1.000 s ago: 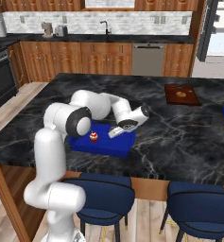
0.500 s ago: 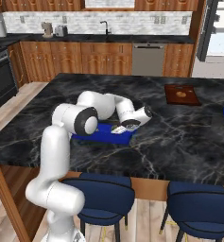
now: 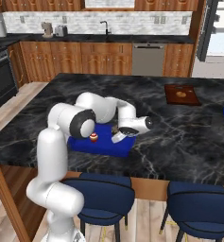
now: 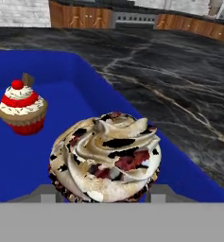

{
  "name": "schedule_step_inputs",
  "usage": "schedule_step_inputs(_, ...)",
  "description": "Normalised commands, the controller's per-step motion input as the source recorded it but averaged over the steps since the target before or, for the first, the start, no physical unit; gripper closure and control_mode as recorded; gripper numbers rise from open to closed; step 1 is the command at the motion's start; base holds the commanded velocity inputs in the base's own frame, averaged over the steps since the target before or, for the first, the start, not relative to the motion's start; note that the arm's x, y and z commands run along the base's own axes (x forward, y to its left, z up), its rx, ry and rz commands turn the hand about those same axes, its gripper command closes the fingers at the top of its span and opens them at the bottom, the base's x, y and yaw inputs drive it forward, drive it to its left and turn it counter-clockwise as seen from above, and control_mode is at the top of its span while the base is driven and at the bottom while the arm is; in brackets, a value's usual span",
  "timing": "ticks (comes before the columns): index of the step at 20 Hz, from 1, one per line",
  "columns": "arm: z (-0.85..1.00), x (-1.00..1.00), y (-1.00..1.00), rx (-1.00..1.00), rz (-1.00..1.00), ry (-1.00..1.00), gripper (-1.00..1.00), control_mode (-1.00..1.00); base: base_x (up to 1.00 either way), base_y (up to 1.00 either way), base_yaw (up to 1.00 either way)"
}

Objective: Take the cupcakes from the fridge and place them on the empty tray on the dining counter.

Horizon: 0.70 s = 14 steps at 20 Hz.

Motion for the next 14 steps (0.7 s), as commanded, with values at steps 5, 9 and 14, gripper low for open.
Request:
schedule_step_inputs(5, 0.03, -0.18, 0.28, -0.01, 0.00, -0.20, 1.00, -1.00, 0.00, 0.00, 0.00)
schedule_step_inputs(9, 0.00, 0.26, 0.03, 0.00, 0.00, 0.07, 1.00, -1.00, 0.00, 0.00, 0.00)
schedule_step_inputs(14, 0.00, 0.36, 0.00, 0.00, 0.00, 0.17, 1.00, -1.00, 0.00, 0.00, 0.00)
